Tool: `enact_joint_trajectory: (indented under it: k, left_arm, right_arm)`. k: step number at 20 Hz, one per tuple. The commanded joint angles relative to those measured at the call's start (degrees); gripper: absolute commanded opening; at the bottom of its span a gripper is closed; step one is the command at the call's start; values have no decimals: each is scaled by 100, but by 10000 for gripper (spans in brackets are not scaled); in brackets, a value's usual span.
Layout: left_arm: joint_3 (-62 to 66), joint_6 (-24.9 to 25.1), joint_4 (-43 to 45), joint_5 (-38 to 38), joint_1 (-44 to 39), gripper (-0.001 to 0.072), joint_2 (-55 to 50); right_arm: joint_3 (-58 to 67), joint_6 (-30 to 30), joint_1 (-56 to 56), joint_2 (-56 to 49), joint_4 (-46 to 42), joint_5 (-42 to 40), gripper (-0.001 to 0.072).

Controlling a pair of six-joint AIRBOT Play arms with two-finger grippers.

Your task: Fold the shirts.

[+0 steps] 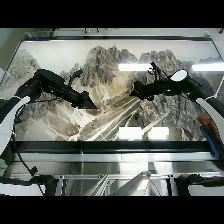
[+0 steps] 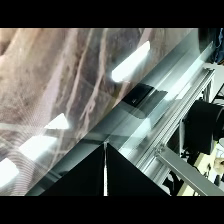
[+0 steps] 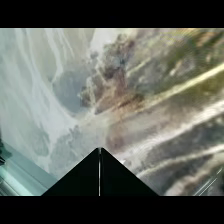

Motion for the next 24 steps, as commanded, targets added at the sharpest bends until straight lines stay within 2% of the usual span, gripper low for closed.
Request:
enact_joint_trajectory:
  k: [1, 18, 21, 24]
  left_arm:
    - [7, 0, 2, 0, -4, 12, -4]
    - [7, 0, -4, -31, -4, 12, -4]
    - [55, -162, 44, -629, 11, 2, -7]
    - [918, -789, 1408, -457, 708, -6, -2]
  right_arm:
    - [4, 4, 7, -2, 0, 4, 28]
    - [4, 2, 7, -4, 0, 4, 28]
    - [4, 4, 4, -4, 79, -144, 28]
    - [4, 4, 4, -7, 87, -553, 28]
